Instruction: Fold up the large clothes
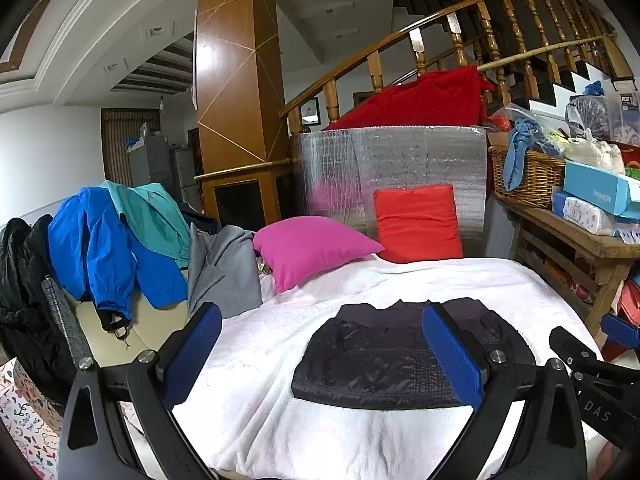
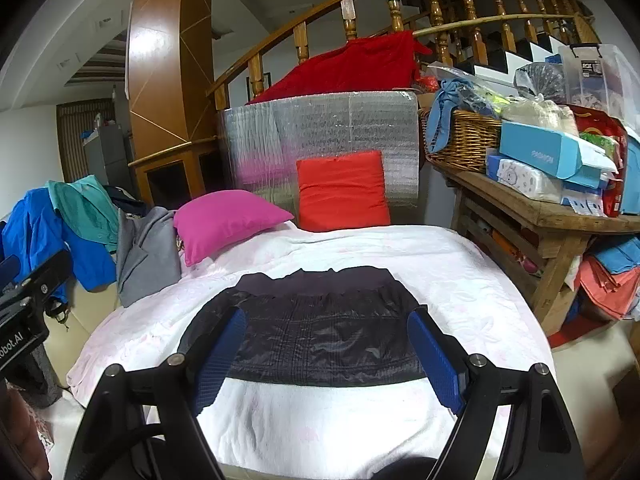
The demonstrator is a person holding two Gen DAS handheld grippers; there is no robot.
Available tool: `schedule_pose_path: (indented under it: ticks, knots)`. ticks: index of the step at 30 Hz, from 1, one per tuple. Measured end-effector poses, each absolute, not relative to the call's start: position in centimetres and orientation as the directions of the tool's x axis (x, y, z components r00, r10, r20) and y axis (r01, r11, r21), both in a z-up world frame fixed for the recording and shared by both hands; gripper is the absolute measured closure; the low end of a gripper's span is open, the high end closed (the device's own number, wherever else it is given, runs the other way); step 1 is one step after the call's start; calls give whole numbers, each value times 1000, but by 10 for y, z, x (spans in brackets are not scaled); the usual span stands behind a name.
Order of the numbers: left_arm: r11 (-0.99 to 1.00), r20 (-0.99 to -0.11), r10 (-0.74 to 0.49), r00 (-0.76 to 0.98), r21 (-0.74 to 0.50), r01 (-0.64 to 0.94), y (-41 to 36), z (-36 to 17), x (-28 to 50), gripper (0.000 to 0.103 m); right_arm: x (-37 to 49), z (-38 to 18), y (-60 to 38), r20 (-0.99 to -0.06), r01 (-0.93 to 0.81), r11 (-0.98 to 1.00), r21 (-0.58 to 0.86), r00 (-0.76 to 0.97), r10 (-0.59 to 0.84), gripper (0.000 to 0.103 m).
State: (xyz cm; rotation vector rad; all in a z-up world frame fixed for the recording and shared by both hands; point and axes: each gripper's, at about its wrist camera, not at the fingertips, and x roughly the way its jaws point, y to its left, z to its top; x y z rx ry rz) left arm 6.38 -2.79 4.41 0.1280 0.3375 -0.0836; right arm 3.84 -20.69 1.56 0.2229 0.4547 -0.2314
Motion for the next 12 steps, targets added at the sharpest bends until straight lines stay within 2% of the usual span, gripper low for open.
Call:
schedule_pose_path:
  ticks: [10,12]
  knots:
    - [987,-357,-56,933,121,105,-42,27,102,3,85,-11,-220,-520,268,948,172,842,-144,17]
    - [986,-383,-65,922,116,117,-44,20,116,3,95,-18,-226,-532,276,947,165,833,-151,17]
